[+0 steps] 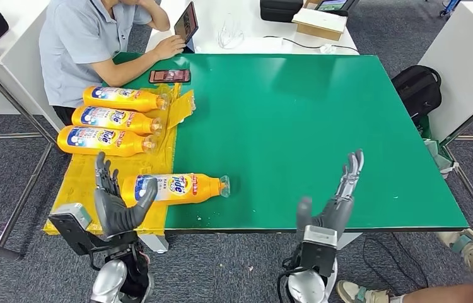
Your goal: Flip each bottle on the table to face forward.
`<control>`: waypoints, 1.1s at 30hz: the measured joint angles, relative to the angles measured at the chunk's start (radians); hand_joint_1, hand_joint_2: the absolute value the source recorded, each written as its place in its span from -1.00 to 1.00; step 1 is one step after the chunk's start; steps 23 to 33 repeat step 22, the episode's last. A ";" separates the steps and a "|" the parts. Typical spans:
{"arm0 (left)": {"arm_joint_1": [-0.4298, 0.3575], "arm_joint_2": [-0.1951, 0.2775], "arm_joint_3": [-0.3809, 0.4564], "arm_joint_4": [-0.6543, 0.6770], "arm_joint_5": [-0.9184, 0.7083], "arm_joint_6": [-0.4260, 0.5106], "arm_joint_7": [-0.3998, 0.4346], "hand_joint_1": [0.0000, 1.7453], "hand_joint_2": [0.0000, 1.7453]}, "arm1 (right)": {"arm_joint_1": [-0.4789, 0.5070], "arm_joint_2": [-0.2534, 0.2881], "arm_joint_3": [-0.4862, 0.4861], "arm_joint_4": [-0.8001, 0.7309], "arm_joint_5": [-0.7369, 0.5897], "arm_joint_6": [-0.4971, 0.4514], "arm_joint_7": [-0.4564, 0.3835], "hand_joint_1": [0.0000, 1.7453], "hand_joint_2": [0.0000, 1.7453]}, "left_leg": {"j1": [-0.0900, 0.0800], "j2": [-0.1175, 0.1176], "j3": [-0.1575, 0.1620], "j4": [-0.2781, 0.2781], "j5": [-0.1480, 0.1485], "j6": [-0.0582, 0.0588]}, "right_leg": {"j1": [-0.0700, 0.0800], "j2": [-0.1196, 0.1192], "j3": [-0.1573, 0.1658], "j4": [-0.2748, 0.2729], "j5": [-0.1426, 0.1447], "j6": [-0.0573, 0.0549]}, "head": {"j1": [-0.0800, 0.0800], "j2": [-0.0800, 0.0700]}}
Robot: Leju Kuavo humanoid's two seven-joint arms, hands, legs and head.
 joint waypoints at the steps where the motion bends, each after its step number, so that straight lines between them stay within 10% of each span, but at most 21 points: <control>1: 0.014 0.002 0.000 -0.011 0.009 -0.027 0.009 -1.00 1.00 | -0.001 0.007 -0.008 0.016 -0.019 0.000 0.000 -1.00 -1.00 | 0.000 0.000 0.000 0.000 0.000 0.000 | 0.000 0.000 0.000 0.000 0.000 0.000 | 0.000 0.000; 6: 0.061 0.013 0.022 -0.059 0.048 -0.183 0.018 -1.00 1.00 | -0.003 0.022 0.014 0.104 0.018 0.000 0.001 -1.00 -1.00 | 0.000 -0.001 -0.001 0.000 0.000 0.000 | 0.000 0.000 -0.001 0.000 0.000 0.000 | 0.000 0.000; 10: 0.062 0.015 0.038 -0.063 0.083 -0.239 0.015 -1.00 1.00 | -0.004 0.014 0.059 0.129 -0.076 0.000 0.001 -1.00 1.00 | 0.000 0.000 -0.001 0.000 0.000 -0.001 | 0.000 0.000 -0.002 0.000 -0.001 -0.001 | 0.000 0.000; 19: 0.011 0.016 0.083 -0.045 0.094 -0.197 -0.048 -1.00 1.00 | -0.010 -0.001 0.081 0.130 -0.092 0.000 0.001 -1.00 1.00 | 0.000 -0.001 -0.001 0.000 0.000 0.000 | 0.000 0.000 -0.001 0.000 0.000 0.000 | 0.000 0.000; 22: 0.002 0.016 0.092 -0.036 0.084 -0.183 -0.049 -1.00 1.00 | -0.013 -0.004 0.087 0.137 -0.136 0.001 0.001 -1.00 -0.33 | 0.000 -0.001 -0.001 0.000 0.000 0.000 | 0.000 0.000 -0.001 0.000 0.000 0.000 | 0.000 0.000; 33: 0.002 0.016 0.092 -0.036 0.084 -0.183 -0.049 -1.00 1.00 | -0.013 -0.004 0.087 0.137 -0.136 0.001 0.001 -1.00 -0.33 | 0.000 -0.001 -0.001 0.000 0.000 0.000 | 0.000 0.000 -0.001 0.000 0.000 0.000 | 0.000 0.000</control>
